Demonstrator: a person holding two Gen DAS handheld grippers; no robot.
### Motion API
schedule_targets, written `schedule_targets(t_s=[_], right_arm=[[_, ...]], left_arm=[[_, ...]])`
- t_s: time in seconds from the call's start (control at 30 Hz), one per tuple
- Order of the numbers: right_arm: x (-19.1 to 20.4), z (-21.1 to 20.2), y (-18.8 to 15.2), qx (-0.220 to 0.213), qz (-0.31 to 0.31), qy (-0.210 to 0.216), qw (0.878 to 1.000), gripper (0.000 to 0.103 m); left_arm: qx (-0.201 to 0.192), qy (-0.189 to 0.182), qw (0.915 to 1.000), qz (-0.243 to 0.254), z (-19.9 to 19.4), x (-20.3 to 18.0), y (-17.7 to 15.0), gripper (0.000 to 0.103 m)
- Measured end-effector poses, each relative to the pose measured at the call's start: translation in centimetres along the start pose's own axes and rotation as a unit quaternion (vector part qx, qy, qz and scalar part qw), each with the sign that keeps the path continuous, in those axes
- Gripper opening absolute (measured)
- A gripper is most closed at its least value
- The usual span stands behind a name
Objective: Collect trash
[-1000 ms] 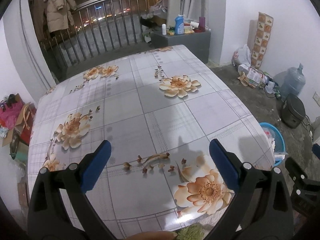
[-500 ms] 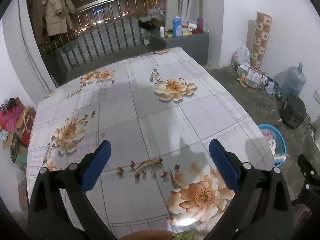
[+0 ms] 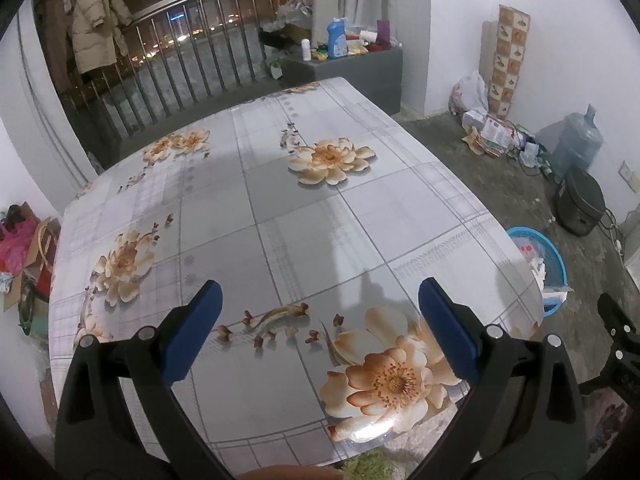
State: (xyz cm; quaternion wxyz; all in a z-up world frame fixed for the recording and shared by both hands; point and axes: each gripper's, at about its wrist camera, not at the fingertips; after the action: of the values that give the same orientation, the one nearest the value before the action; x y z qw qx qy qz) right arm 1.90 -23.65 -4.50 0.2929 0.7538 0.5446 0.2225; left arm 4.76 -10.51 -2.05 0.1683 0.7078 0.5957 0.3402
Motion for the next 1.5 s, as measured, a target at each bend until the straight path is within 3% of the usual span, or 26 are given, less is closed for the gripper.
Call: schedule_targets(t_s=[0.3, 1.5], right_arm=[[0.18, -0.02, -0.16, 0.002, 0.001, -0.003, 1.0, 0.097], [0.12, -0.04, -0.14, 0.002, 0.0, -0.003, 1.0, 0.097]], left_arm=[[0.007, -0.017, 0.9998, 0.01, 0.3, -0.21, -0.08, 0.094], [0.014, -0.019, 0.9997, 0.01, 0.55, -0.14, -0.06, 0.094]])
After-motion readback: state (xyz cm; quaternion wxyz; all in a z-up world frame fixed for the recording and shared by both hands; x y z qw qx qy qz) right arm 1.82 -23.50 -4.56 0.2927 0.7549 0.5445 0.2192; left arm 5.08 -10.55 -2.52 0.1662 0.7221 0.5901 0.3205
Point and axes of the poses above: each gripper's, at about its wrist camera, not at the fingertips, and z roughly the way its jaws point, x to its left, y to its top, and after that the axes turned 14 degrees about y, right-handed
